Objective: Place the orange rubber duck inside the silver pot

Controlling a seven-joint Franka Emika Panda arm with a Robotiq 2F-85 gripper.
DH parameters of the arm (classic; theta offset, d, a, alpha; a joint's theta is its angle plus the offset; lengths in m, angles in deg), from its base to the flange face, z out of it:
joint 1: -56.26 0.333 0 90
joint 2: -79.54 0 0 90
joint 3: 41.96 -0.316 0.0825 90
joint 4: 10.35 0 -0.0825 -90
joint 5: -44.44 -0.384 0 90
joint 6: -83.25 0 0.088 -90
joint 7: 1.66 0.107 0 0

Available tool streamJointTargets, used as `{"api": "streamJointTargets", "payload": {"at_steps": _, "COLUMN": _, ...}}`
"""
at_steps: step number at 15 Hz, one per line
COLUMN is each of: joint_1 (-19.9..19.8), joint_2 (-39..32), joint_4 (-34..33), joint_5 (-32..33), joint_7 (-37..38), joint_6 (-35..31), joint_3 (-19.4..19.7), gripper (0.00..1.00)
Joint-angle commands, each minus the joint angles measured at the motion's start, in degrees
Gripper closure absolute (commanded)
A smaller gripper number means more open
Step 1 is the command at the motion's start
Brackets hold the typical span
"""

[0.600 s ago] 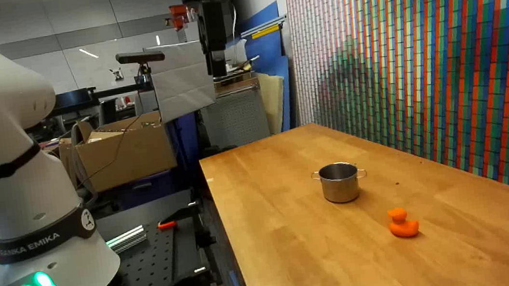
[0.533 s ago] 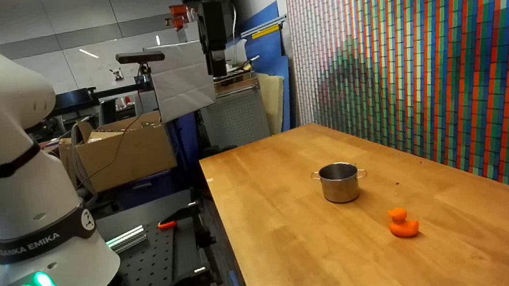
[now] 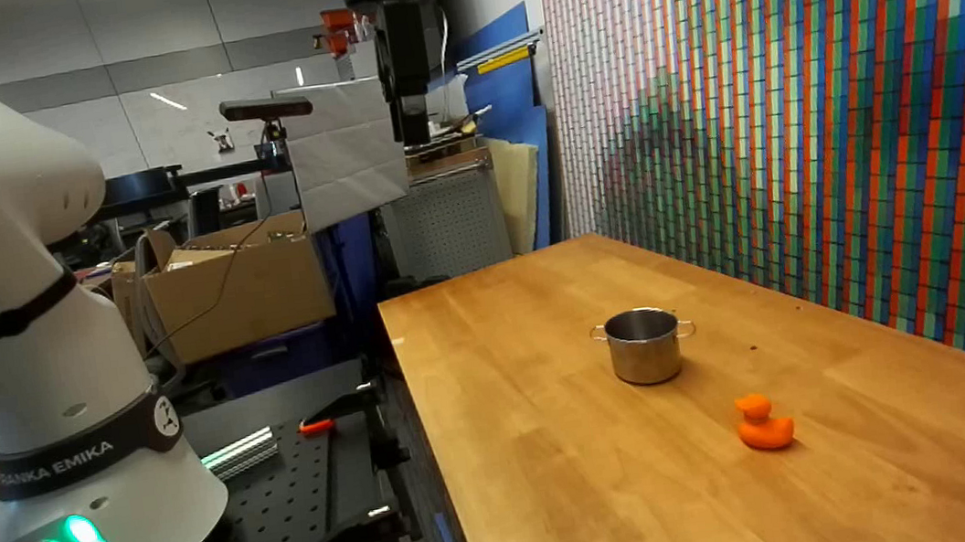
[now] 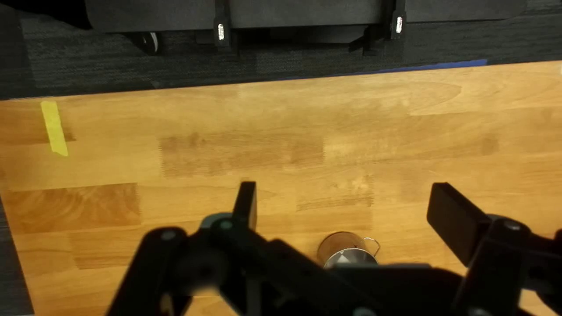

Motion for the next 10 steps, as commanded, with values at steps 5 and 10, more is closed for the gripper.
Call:
{"api": "streamJointTargets", "payload": {"at_steps": 5, "joint_1": 0.1, "joint_2": -11.3, "joint_4": -4.8, "joint_5": 4.3, "joint_7": -6.7, "joint_6": -10.1, "joint_3": 2.4, "gripper": 0.00}}
{"api": "streamJointTargets", "payload": {"at_steps": 10, "joint_1": 0.6, "joint_2": -26.6, "joint_4": -12.4, "joint_5": 4.6, "joint_7": -12.7, "joint_6": -20.1, "joint_3": 3.7, "gripper": 0.00}}
